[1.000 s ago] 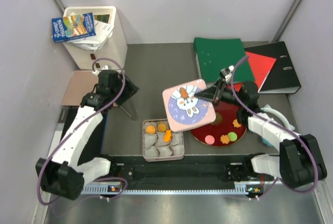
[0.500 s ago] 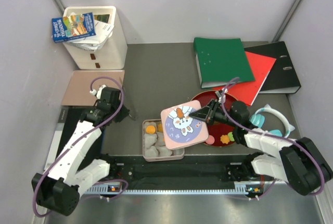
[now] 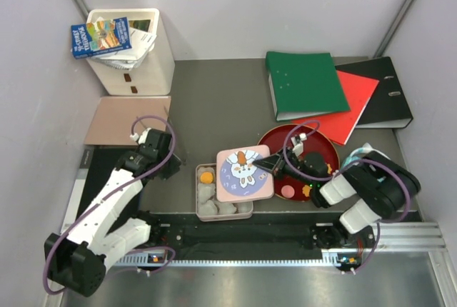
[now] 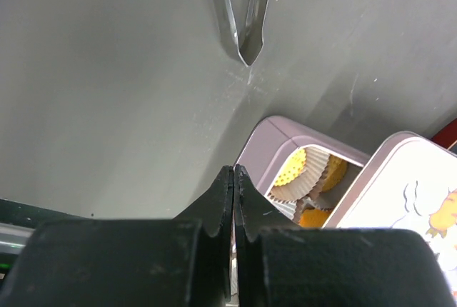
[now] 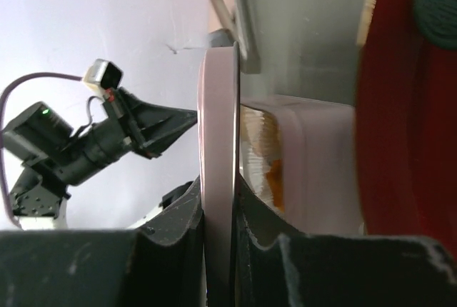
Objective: Pack the cookies
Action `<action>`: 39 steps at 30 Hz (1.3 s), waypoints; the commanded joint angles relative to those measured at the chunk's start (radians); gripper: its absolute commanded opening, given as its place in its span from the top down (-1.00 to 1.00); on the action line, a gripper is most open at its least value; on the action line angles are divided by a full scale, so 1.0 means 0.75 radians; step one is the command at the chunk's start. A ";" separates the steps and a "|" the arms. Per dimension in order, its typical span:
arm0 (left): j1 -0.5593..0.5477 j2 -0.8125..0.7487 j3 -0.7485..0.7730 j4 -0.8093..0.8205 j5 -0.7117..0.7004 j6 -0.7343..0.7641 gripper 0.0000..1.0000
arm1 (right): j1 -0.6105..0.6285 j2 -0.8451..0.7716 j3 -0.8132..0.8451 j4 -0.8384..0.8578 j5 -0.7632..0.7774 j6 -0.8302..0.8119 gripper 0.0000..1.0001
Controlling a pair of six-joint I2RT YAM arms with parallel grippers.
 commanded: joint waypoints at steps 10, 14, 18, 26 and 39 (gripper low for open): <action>-0.024 0.009 -0.072 0.077 0.041 -0.010 1.00 | 0.051 0.290 -0.062 0.527 -0.049 0.034 1.00; -0.024 0.028 -0.105 0.112 0.081 -0.024 1.00 | 0.053 0.290 -0.051 0.508 -0.094 0.034 1.00; -0.024 0.054 -0.136 0.163 0.143 -0.049 1.00 | 0.055 0.286 -0.072 0.494 -0.106 0.024 1.00; -0.024 0.069 -0.158 0.208 0.169 -0.069 1.00 | 0.123 0.435 -0.011 0.531 -0.100 0.042 1.00; -0.036 0.075 -0.150 0.210 0.165 -0.053 1.00 | 0.131 0.390 0.073 0.408 -0.110 0.018 0.07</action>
